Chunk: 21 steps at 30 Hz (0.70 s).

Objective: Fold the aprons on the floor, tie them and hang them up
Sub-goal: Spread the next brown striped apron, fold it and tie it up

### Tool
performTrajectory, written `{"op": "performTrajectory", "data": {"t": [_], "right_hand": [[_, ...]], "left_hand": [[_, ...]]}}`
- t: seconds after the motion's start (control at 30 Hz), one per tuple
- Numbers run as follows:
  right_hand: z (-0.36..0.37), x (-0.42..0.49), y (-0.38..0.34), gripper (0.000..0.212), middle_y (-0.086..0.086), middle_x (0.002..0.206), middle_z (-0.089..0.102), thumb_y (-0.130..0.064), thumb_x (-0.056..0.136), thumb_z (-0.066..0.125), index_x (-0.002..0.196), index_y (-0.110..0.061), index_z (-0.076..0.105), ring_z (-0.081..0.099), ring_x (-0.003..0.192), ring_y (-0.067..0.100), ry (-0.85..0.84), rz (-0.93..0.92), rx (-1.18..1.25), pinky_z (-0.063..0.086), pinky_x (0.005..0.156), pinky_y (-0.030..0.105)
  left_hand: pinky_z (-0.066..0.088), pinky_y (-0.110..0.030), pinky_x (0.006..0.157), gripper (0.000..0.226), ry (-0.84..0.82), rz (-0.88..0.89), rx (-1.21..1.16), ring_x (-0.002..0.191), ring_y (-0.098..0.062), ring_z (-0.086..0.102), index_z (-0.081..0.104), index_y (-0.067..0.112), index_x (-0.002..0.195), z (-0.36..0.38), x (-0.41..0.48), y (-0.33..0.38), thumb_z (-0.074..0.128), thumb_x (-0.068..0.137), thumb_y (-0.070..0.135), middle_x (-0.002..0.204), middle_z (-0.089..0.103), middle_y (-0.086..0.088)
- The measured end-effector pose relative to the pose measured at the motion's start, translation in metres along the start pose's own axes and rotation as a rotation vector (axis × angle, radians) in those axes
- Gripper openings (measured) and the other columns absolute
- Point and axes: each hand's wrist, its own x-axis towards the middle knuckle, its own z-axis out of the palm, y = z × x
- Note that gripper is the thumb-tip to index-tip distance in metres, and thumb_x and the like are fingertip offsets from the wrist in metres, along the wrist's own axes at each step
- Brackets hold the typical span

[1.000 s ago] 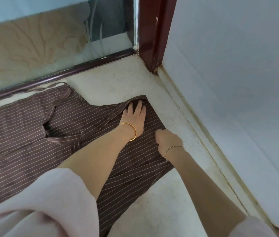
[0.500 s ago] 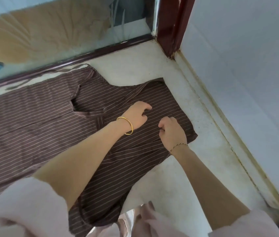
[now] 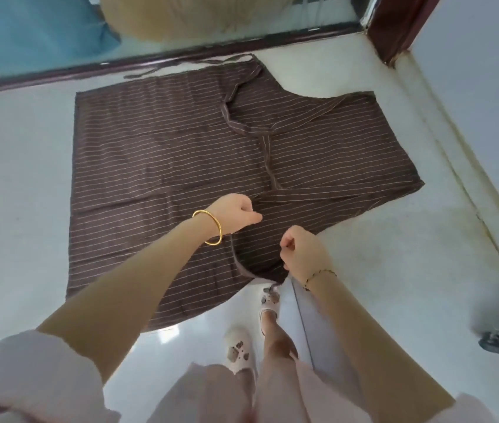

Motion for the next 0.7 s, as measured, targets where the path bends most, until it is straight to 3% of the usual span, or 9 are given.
{"op": "performTrajectory", "data": {"t": [0.1, 0.2, 0.3, 0.43, 0.53, 0.63, 0.7], "right_hand": [[0.019, -0.021, 0.0, 0.007, 0.001, 0.087, 0.056, -0.013, 0.086, 0.054, 0.086, -0.019, 0.05, 0.055, 0.077, 0.017, 0.069, 0.051, -0.012, 0.048, 0.068, 0.029], [0.036, -0.03, 0.009, 0.011, 0.001, 0.076, 0.047, -0.013, 0.084, 0.054, 0.087, -0.012, 0.043, 0.049, 0.07, 0.018, 0.088, 0.235, 0.061, 0.039, 0.06, 0.03], [0.05, -0.032, 0.01, 0.017, 0.003, 0.068, 0.044, -0.022, 0.086, 0.052, 0.084, -0.008, 0.043, 0.043, 0.06, 0.018, 0.095, 0.431, 0.269, 0.035, 0.055, 0.028], [0.06, -0.03, 0.002, 0.036, 0.005, 0.058, 0.046, -0.023, 0.09, 0.054, 0.06, -0.008, 0.042, 0.041, 0.051, 0.015, 0.113, 0.506, 0.498, 0.033, 0.05, 0.026], [0.062, -0.031, 0.005, 0.035, 0.003, 0.054, 0.038, -0.016, 0.087, 0.053, 0.056, -0.01, 0.038, 0.034, 0.05, 0.015, 0.169, 0.467, 0.443, 0.026, 0.047, 0.026], [0.061, -0.038, 0.009, 0.029, 0.0, 0.056, 0.032, -0.014, 0.083, 0.053, 0.063, -0.013, 0.034, 0.029, 0.051, 0.014, 0.325, 0.45, 0.469, 0.022, 0.048, 0.026], [0.061, -0.045, 0.008, 0.018, 0.0, 0.061, 0.038, -0.009, 0.082, 0.055, 0.076, -0.012, 0.038, 0.039, 0.054, 0.017, 0.434, 0.429, 0.519, 0.032, 0.051, 0.027]], "left_hand": [[0.037, -0.021, 0.051, 0.037, 0.039, -0.057, -0.04, 0.05, -0.011, 0.041, 0.051, 0.012, 0.063, 0.016, -0.028, -0.027, 0.052, 0.094, 0.032, 0.056, 0.043, 0.0], [0.039, -0.023, 0.051, 0.034, -0.036, -0.104, -0.069, 0.051, -0.014, 0.042, 0.059, 0.006, 0.072, 0.031, -0.047, -0.049, 0.054, 0.092, 0.034, 0.06, 0.045, -0.005], [0.044, -0.025, 0.056, 0.037, -0.133, -0.031, 0.213, 0.06, -0.016, 0.048, 0.06, 0.009, 0.082, 0.045, -0.058, -0.062, 0.058, 0.087, 0.045, 0.072, 0.054, -0.004], [0.052, -0.033, 0.076, 0.063, -0.047, 0.09, 0.67, 0.09, -0.019, 0.053, 0.048, 0.019, 0.115, 0.067, -0.064, -0.075, 0.066, 0.072, 0.062, 0.105, 0.054, 0.0], [0.051, -0.037, 0.08, 0.062, 0.031, 0.123, 0.785, 0.108, -0.025, 0.05, 0.04, 0.016, 0.129, 0.083, -0.066, -0.081, 0.066, 0.081, 0.046, 0.122, 0.048, -0.004], [0.05, -0.035, 0.075, 0.04, 0.068, 0.14, 0.733, 0.104, -0.025, 0.05, 0.042, 0.016, 0.128, 0.085, -0.069, -0.083, 0.054, 0.09, 0.018, 0.121, 0.047, -0.007], [0.051, -0.035, 0.077, 0.035, 0.048, 0.112, 0.616, 0.099, -0.024, 0.051, 0.043, 0.016, 0.124, 0.08, -0.072, -0.082, 0.049, 0.09, 0.012, 0.117, 0.049, -0.007]]}}
